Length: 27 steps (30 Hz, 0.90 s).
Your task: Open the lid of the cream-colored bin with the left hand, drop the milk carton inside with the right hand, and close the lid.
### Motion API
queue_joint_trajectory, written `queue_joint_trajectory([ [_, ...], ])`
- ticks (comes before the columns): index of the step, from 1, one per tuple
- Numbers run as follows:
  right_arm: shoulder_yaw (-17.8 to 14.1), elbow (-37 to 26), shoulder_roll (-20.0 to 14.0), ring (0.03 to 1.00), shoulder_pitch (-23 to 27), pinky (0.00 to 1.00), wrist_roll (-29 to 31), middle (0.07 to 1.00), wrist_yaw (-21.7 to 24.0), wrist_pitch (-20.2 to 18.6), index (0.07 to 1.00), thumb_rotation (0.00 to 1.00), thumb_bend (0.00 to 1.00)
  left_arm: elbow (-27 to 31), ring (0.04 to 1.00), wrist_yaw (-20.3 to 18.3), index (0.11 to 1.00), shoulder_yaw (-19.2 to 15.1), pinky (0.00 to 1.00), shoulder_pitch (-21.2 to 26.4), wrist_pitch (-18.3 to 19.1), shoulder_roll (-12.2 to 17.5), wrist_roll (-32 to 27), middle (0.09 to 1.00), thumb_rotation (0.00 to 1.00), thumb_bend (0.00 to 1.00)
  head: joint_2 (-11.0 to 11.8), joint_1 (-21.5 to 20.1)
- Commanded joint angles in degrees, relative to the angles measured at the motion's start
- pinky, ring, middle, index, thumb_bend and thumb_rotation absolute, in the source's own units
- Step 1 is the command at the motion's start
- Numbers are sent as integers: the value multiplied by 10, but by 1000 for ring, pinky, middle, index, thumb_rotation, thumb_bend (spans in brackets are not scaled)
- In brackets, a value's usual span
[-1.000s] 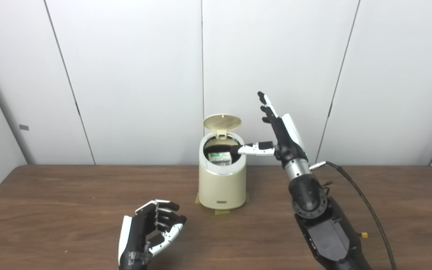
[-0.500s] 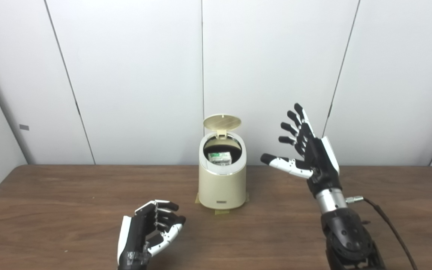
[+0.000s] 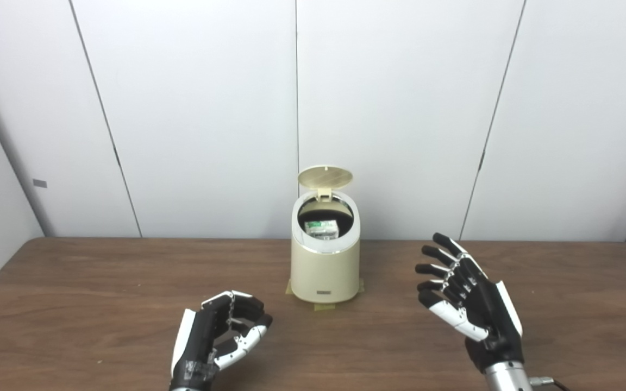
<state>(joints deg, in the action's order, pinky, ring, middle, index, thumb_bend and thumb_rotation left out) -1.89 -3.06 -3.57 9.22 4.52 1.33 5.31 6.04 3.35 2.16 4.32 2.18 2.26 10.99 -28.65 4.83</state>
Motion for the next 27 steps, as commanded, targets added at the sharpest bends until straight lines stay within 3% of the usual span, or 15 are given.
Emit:
queue_joint_trajectory([
  [1, -6, -9, -9, 711, 17, 546, 11, 804, 10, 33, 844, 419, 836, 24, 722, -8, 760, 4, 634, 35, -4, 15, 13, 753, 188, 742, 0, 0],
  [7, -7, -2, -12, 703, 15, 535, 0, 804, 9, 36, 847, 455, 843, 21, 926, -51, 961, 16, 852, 133, 23, 66, 42, 938, 368, 925, 5, -1],
  [10, -6, 0, -14, 707, 14, 534, -5, 811, 10, 38, 853, 458, 836, 6, 967, -70, 996, 24, 785, 190, 43, 82, 43, 982, 368, 949, 7, 0],
  [17, -4, -2, -13, 707, 12, 531, -14, 818, 10, 34, 857, 473, 840, -38, 1000, -80, 1000, 39, 845, 289, 83, 94, 75, 1000, 330, 969, 8, -2],
  [24, -1, -21, -3, 697, 10, 511, -12, 811, 8, 17, 842, 443, 832, -91, 963, -87, 1000, 71, 788, 372, 100, 107, 133, 1000, 399, 991, 15, -3],
  [27, 0, -24, -1, 691, 8, 517, -11, 815, 10, 14, 847, 435, 821, -112, 976, -93, 1000, 81, 807, 397, 104, 109, 144, 1000, 384, 986, 16, -4],
])
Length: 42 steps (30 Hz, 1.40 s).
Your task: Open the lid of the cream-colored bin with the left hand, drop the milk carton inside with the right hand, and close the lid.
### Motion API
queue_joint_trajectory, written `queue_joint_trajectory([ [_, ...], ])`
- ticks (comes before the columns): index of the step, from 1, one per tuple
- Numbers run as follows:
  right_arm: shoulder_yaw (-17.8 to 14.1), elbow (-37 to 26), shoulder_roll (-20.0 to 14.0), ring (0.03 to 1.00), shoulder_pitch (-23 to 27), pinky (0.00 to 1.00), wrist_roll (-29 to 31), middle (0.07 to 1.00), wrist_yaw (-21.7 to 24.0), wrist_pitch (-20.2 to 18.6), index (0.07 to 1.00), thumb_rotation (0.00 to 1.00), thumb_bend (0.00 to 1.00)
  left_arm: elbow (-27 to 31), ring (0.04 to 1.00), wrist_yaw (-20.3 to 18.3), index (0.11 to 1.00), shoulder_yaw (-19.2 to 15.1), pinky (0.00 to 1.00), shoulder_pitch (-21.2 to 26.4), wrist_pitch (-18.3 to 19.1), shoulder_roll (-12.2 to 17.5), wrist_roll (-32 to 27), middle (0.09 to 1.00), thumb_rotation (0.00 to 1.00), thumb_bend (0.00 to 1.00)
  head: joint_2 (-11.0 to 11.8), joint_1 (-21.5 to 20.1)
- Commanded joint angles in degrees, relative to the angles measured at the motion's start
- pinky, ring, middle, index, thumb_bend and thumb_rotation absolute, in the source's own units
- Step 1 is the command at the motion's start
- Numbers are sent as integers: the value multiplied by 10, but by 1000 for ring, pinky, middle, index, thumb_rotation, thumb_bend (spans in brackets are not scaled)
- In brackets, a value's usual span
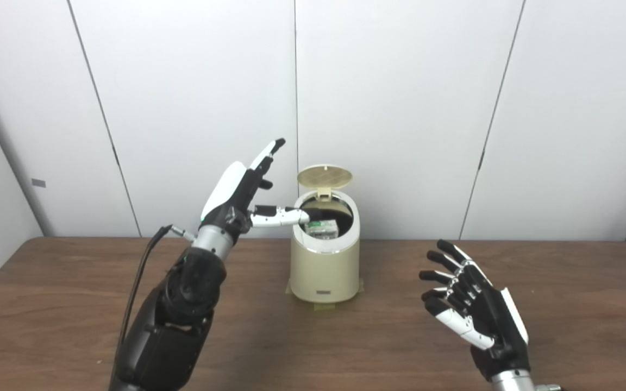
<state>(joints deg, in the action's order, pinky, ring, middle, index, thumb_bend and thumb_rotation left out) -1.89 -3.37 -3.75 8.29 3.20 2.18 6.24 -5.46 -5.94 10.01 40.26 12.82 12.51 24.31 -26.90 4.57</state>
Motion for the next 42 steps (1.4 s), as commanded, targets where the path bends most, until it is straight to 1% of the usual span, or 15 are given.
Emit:
queue_joint_trajectory([
  [1, 1, -21, 1, 685, 17, 518, 2, 816, 2, 4, 848, 434, 815, -2, 981, -1, 1000, 5, 815, 43, -3, 7, 13, 1000, 376, 986, -2, -1],
  [5, 1, -26, 4, 663, 16, 492, 1, 799, -1, 4, 836, 431, 811, -23, 986, -13, 1000, 15, 812, 57, -11, 12, 18, 1000, 364, 976, -1, -3],
  [9, 2, -24, 9, 667, 15, 492, 3, 803, -3, 4, 849, 431, 809, -45, 989, -17, 1000, 25, 792, 70, -17, 17, 27, 1000, 363, 980, 0, -8],
  [12, 3, -28, 12, 653, 14, 479, 3, 804, -3, 2, 860, 435, 802, -64, 999, -28, 1000, 34, 813, 80, -32, 23, 22, 1000, 349, 976, -1, -12],
  [14, 4, -30, 13, 654, 14, 486, -1, 802, -3, 3, 858, 440, 801, -70, 1000, -42, 973, 44, 833, 86, -43, 29, 22, 1000, 349, 967, -2, -13],
  [16, 5, -32, 14, 649, 13, 488, -6, 798, -5, 1, 858, 457, 801, -71, 994, -54, 894, 55, 844, 89, -51, 35, 25, 981, 339, 957, -2, -13],
  [18, 6, -33, 15, 649, 13, 492, -8, 798, -6, 0, 859, 462, 798, -71, 984, -62, 863, 65, 840, 92, -61, 42, 31, 967, 333, 953, -2, -14],
  [20, 7, -31, 15, 649, 14, 497, -4, 801, -3, 3, 864, 465, 788, -69, 951, -73, 819, 72, 835, 94, -68, 46, 34, 911, 334, 947, -2, -15],
  [22, 7, -30, 15, 649, 14, 504, -3, 800, -3, 3, 863, 464, 792, -67, 903, -81, 783, 76, 802, 92, -71, 48, 36, 859, 338, 974, -2, -15],
  [26, 9, -33, 15, 646, 13, 503, -10, 795, -5, -1, 860, 468, 777, -62, 866, -92, 747, 78, 783, 89, -78, 49, 33, 816, 327, 993, -1, -16],
  [27, 9, -34, 15, 646, 13, 503, -12, 795, -6, -2, 860, 468, 777, -62, 867, -93, 744, 78, 790, 88, -81, 49, 32, 814, 323, 989, -1, -16],
  [30, 12, -33, 15, 654, 13, 506, -21, 798, -6, 0, 862, 485, 773, -60, 900, -96, 738, 74, 871, 84, -90, 49, 30, 805, 310, 969, -3, -15],
  [36, 14, -35, 17, 658, 11, 495, -27, 806, -6, 0, 867, 494, 758, -52, 940, -107, 744, 70, 975, 79, -90, 54, 24, 802, 318, 971, -5, -17],
  [39, 15, -42, 19, 661, 10, 492, -26, 810, -6, -9, 867, 496, 760, -44, 954, -113, 749, 71, 989, 75, -88, 58, 26, 805, 317, 965, -6, -17],
  [42, 14, -46, 21, 661, 10, 493, -22, 811, -6, -14, 866, 483, 759, -34, 967, -121, 757, 73, 978, 71, -85, 63, 31, 809, 322, 959, -8, -18],
])
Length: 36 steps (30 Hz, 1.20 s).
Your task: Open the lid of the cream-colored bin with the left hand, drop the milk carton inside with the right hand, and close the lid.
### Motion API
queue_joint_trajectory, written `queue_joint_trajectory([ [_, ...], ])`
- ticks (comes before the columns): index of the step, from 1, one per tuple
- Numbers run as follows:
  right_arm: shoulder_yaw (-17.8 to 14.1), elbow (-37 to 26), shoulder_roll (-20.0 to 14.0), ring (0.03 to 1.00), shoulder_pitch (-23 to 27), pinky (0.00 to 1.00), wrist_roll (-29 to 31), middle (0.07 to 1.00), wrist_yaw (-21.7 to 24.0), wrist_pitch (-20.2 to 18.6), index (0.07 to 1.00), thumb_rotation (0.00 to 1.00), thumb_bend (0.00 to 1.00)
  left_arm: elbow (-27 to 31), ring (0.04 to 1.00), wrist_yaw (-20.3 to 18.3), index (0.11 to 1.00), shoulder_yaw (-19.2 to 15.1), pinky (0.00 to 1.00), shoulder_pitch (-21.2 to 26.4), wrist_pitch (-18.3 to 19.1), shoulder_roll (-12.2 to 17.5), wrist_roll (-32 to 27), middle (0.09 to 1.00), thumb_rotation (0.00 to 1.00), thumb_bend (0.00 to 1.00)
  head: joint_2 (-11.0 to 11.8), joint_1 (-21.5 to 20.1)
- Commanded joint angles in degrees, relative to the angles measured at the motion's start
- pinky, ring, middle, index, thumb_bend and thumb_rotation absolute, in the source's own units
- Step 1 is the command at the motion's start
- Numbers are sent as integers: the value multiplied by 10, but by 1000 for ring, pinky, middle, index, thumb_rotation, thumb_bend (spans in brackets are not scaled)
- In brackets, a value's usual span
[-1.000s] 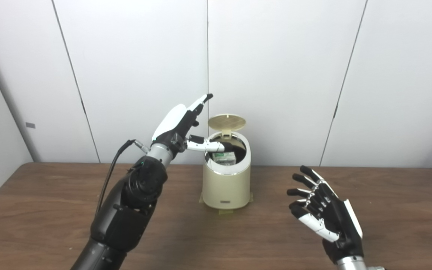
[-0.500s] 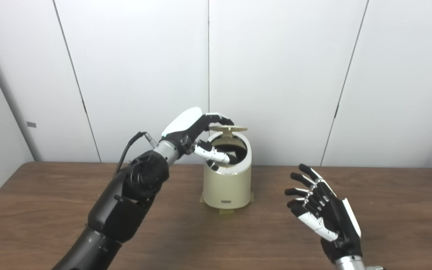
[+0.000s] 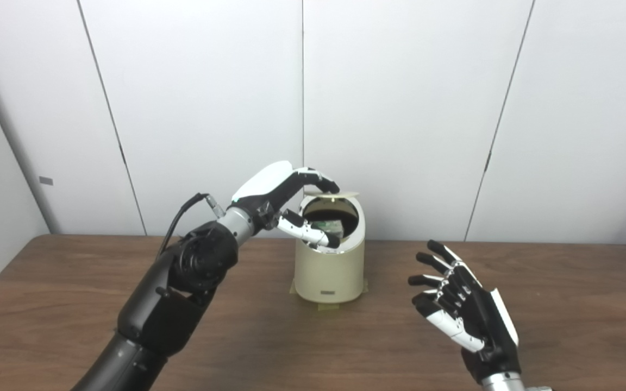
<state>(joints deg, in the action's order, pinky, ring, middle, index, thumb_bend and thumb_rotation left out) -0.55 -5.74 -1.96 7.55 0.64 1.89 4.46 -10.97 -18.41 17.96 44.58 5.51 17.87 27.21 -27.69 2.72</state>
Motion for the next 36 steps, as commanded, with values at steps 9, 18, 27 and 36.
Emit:
queue_joint_trajectory([
  [9, 0, -28, 6, 657, 17, 495, -1, 817, -3, -3, 868, 479, 759, 39, 968, -9, 769, 7, 1000, 10, -26, 20, 27, 806, 360, 971, -7, -3],
  [18, 2, -35, 7, 663, 15, 498, -6, 820, -4, -6, 868, 483, 759, 45, 960, -9, 769, 18, 1000, -8, -51, 24, 59, 805, 367, 961, -16, -8],
  [27, 3, -47, 12, 656, 17, 491, -10, 816, -7, -18, 862, 477, 761, 50, 966, -9, 763, 22, 1000, -28, -61, 20, 70, 801, 357, 968, -24, -12],
  [36, 1, -55, 13, 652, 16, 494, -4, 819, -7, -30, 856, 469, 771, 70, 981, -23, 805, 96, 1000, -39, -76, 51, 224, 807, 412, 964, -33, -13],
])
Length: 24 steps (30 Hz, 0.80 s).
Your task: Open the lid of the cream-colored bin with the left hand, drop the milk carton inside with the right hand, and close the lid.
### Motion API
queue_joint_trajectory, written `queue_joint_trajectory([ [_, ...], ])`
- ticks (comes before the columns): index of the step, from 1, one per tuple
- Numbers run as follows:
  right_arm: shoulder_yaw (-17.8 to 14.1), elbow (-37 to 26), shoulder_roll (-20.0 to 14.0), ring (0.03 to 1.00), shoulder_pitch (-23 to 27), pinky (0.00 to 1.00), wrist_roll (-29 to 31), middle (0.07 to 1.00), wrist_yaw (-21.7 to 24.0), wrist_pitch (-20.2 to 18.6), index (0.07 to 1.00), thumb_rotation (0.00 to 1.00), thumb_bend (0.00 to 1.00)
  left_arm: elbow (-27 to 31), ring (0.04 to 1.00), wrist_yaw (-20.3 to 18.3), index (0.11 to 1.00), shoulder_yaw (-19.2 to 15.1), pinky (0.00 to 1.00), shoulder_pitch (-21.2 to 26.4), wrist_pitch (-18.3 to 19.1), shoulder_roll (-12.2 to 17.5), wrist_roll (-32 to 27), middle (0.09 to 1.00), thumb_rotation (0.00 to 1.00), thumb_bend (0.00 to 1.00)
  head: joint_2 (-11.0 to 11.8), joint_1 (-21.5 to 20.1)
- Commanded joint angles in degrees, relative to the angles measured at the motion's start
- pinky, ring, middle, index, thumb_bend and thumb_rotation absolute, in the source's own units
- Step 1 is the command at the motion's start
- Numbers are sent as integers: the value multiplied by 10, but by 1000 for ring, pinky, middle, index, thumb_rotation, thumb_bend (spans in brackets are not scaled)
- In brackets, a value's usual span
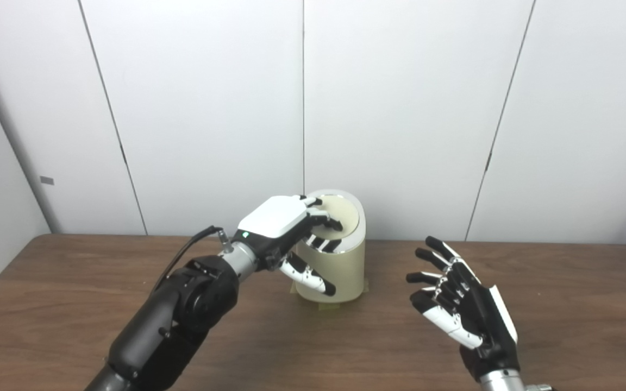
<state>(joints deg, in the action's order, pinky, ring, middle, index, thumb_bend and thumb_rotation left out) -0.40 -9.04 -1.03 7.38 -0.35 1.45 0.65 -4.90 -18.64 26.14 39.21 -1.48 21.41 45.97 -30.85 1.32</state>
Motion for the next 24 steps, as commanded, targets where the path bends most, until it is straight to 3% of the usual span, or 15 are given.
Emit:
queue_joint_trajectory([
  [1, -1, -23, 3, 651, 18, 494, 7, 818, -1, 7, 856, 471, 771, 15, 990, -35, 817, 29, 1000, 17, 0, 20, 65, 819, 420, 970, -1, 1],
  [7, -2, -26, 4, 644, 18, 491, 14, 817, -1, 5, 854, 474, 773, 29, 1000, -100, 817, 57, 1000, 18, 28, 23, 129, 831, 387, 1000, -2, 2],
  [12, -3, -31, 5, 636, 16, 494, 20, 809, -3, 0, 846, 457, 751, 48, 1000, -105, 806, 45, 1000, 8, 31, 21, 123, 823, 415, 1000, -5, 1],
  [15, -3, -33, 5, 636, 15, 501, 18, 807, -3, -2, 844, 455, 747, 72, 980, -65, 794, 16, 1000, -10, 19, 18, 92, 806, 486, 998, -4, 0],
  [19, -4, -36, 5, 638, 13, 505, 20, 805, -3, -4, 846, 458, 754, 112, 951, 12, 796, -61, 1000, -56, 10, -14, 6, 801, 402, 936, -4, -2],
  [24, -5, -34, 2, 640, 11, 504, 20, 808, -2, -2, 852, 460, 755, 129, 996, 115, 894, -154, 1000, -131, -33, -62, -90, 932, 346, 821, -5, -4],
])
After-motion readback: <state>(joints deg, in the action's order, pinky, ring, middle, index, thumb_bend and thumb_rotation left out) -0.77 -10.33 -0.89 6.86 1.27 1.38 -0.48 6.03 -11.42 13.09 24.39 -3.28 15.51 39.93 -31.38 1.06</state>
